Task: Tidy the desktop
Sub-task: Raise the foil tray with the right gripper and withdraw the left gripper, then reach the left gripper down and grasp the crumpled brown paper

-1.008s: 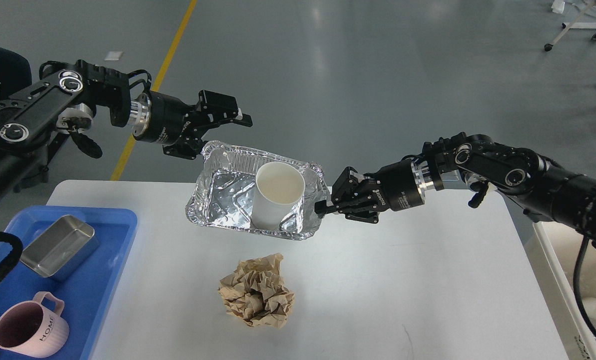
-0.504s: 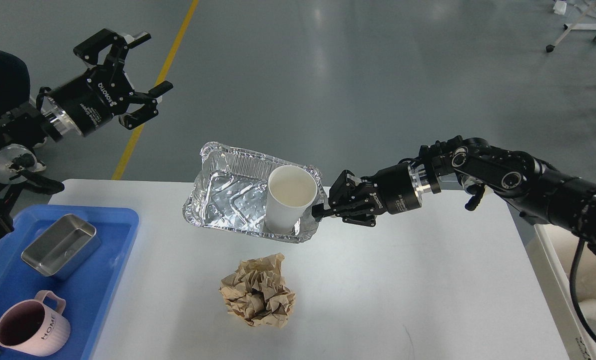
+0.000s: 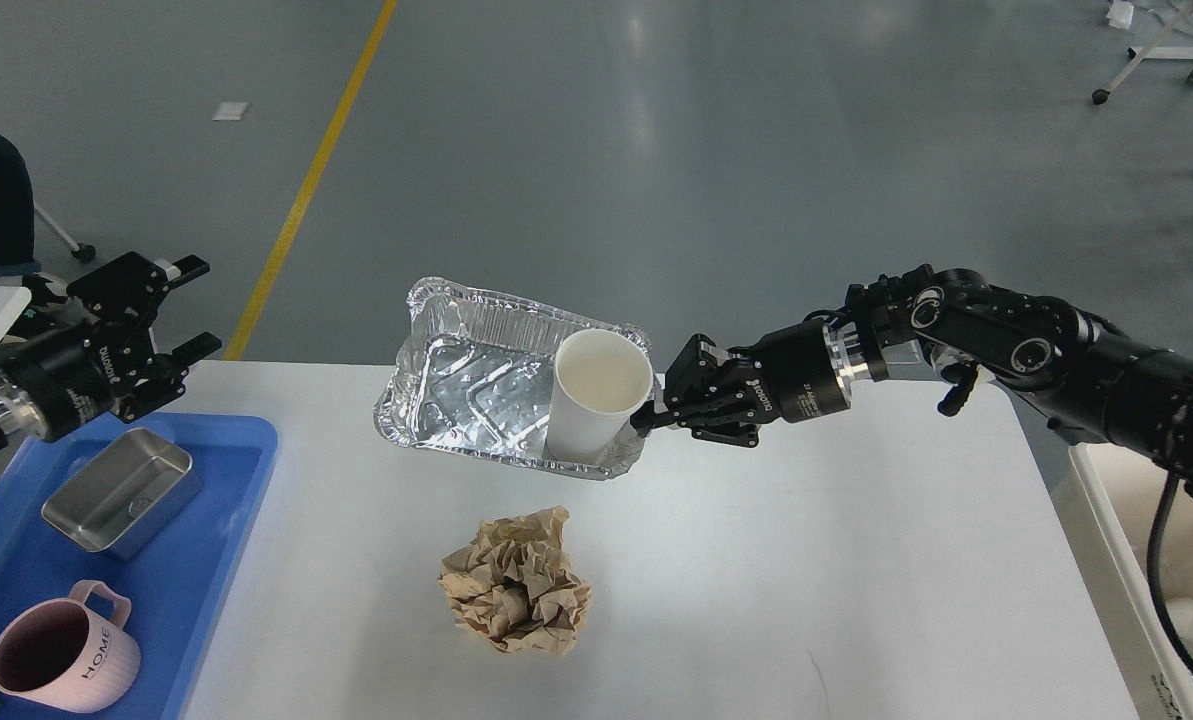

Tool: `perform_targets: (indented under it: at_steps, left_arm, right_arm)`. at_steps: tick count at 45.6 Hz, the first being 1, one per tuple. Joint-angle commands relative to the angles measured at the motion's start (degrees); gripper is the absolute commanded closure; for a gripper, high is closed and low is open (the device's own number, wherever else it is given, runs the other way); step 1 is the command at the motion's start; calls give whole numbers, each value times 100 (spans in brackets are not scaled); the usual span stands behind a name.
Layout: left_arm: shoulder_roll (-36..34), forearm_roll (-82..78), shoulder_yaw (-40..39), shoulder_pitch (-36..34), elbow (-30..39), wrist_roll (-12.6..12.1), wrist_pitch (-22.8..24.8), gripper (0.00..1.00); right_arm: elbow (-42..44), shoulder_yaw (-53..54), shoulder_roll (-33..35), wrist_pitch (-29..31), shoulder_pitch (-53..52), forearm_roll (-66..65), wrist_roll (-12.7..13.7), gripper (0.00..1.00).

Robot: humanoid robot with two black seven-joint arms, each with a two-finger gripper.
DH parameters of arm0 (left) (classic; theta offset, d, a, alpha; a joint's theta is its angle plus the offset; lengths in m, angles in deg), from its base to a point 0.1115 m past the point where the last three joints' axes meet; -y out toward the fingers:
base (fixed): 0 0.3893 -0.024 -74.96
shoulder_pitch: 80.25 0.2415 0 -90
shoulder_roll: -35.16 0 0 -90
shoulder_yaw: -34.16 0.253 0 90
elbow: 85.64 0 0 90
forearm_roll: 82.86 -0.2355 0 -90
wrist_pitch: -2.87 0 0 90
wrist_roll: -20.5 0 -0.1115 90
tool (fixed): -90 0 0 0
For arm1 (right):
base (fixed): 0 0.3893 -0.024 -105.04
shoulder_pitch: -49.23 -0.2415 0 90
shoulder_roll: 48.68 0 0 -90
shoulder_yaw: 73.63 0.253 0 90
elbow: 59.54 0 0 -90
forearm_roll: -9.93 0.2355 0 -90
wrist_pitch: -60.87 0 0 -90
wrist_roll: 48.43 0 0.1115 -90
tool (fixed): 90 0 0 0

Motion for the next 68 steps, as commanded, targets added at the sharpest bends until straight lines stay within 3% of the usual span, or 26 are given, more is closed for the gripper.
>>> perform_targets:
  at_steps: [1,10,14,18,24,28,35,42,49,54,59,68]
  left_arm:
    - [-1078,-26,478,167,653,-66,32,3]
    - [-2625,-26,1032,193,1409,-127,199,3]
    - [-3249,-26,1138,184,1620,-337,453,3]
    - [-3759,-26,1129,114,1630,-505,822,2]
    - [-4383,-26,1059,79,1621,-514,1385,2]
    - [-4569,-18,1050,-26,1568,-496,1509,2]
    - [-4481,-9,1033,-281,1568,-514,1693,2]
    - [-4130,-26,1041,-589,1568,-540,1553,2]
    - [-3770,-289,1033,-931,1568,-768,1412,2]
    - [-3304,-553,1033,-1265,1568,-1163,1578,2]
    - [-2595,-571,1059,-1695,1568,-1690,2096,2]
    - [-1353,-1072,1121,-1802,1559,-2385,2096,2]
  right_arm:
    - [0,-4,-1,0,-53,0,2,100]
    - [9,-13,-1,0,-88,0,2,100]
    - [9,-13,-1,0,-79,-9,2,100]
    - [18,-13,-1,0,-88,-9,2,100]
    - [9,-13,8,0,-88,-9,2,100]
    - [0,-13,51,0,-88,-9,2,100]
    - [-9,-13,52,0,-88,-9,2,100]
    - [-9,-13,60,0,-88,-18,2,100]
    - [-9,-13,60,0,-88,-27,10,100]
    - [0,-13,60,0,-44,-62,28,100]
    - [0,-48,60,0,8,-70,37,100]
    - [9,-83,209,0,35,-79,37,100]
